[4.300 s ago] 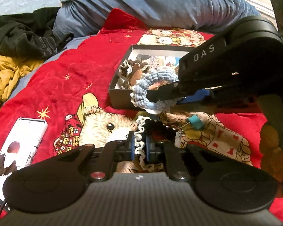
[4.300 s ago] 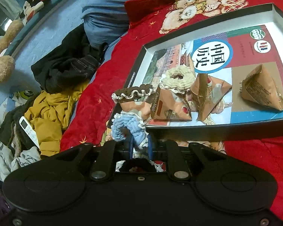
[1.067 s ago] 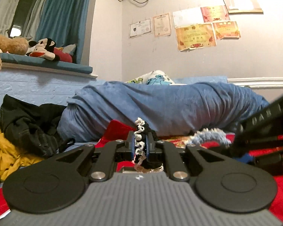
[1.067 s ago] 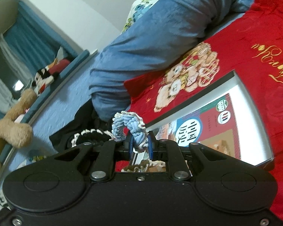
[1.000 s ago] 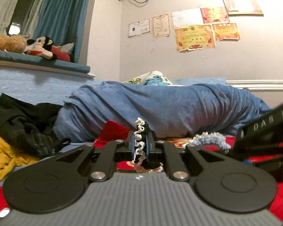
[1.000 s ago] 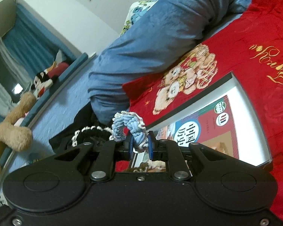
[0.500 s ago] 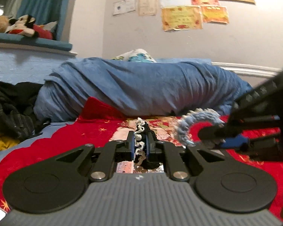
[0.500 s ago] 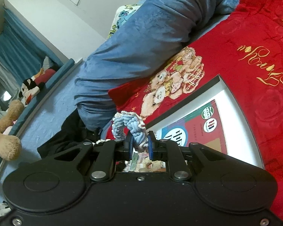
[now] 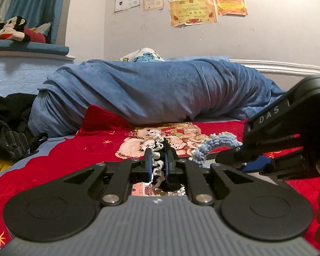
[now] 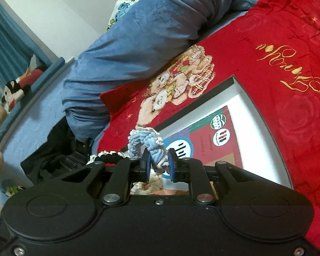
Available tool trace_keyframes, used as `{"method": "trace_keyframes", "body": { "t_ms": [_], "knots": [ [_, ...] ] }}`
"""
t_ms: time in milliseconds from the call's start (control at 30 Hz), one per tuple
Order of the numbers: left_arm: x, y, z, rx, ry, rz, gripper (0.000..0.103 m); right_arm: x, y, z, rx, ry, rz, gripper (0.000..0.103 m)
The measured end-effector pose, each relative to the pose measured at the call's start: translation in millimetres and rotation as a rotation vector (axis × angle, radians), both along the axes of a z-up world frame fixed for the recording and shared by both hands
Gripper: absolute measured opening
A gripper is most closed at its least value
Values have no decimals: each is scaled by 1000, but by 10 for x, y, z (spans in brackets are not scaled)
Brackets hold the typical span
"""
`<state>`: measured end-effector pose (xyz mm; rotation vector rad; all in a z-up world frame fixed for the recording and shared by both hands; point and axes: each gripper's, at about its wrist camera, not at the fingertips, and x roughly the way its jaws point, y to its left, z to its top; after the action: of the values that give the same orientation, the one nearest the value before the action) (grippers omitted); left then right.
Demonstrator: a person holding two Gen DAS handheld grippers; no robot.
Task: Organize objects
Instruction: 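Lower the white lace scrunchie with left while right lowers the blue scrunchie into the box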
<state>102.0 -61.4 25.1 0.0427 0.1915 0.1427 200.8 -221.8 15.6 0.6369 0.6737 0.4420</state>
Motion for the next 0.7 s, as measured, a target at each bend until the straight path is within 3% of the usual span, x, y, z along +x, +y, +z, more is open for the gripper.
{"method": "trace_keyframes", "body": {
  "t_ms": [333,700],
  "knots": [
    [96,22,-97,-20,66,-6,15,58,101,-65,-82,22,10,18],
    [73,-42,-152,-6,85,-24,15,72,107,-117,-95,44,4,18]
  ]
}}
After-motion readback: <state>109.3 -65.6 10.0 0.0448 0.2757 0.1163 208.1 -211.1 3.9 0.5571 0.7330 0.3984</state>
